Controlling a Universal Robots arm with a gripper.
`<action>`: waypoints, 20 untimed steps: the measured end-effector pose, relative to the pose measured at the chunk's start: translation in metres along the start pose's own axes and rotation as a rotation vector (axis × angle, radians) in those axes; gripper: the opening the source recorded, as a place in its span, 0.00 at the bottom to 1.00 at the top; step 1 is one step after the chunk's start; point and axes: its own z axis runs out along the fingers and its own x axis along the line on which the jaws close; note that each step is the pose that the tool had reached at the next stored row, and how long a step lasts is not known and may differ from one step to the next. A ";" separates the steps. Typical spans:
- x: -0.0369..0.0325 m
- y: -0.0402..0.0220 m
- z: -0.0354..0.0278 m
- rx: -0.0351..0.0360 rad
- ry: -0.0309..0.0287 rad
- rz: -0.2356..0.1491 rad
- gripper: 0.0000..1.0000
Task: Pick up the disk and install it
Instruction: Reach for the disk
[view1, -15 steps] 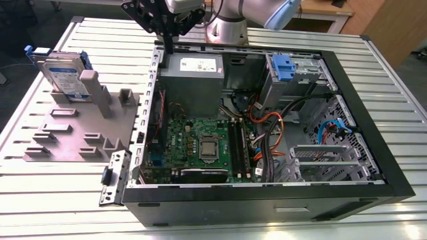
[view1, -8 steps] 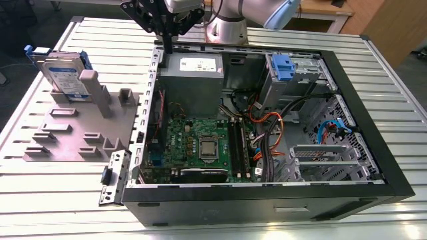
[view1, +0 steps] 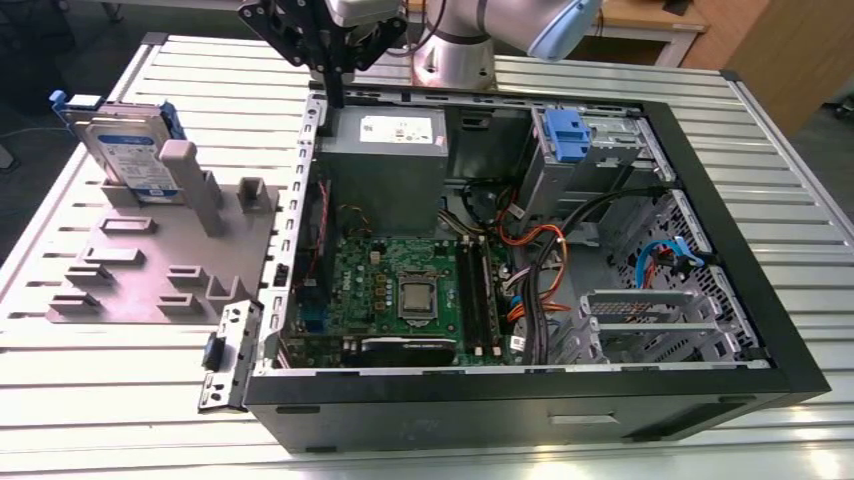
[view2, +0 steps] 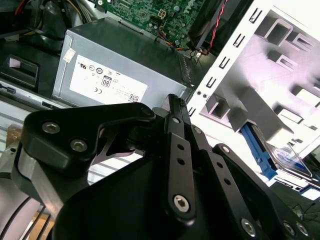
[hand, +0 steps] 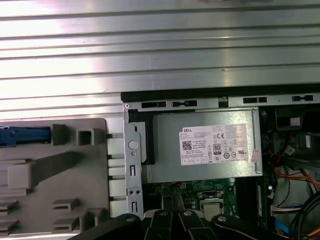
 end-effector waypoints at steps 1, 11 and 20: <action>0.0004 0.0000 0.0000 0.0000 0.0000 0.000 0.11; 0.0047 -0.0003 -0.0001 0.0001 0.0001 0.000 0.11; 0.0086 -0.0006 -0.0002 0.0000 0.0000 0.000 0.11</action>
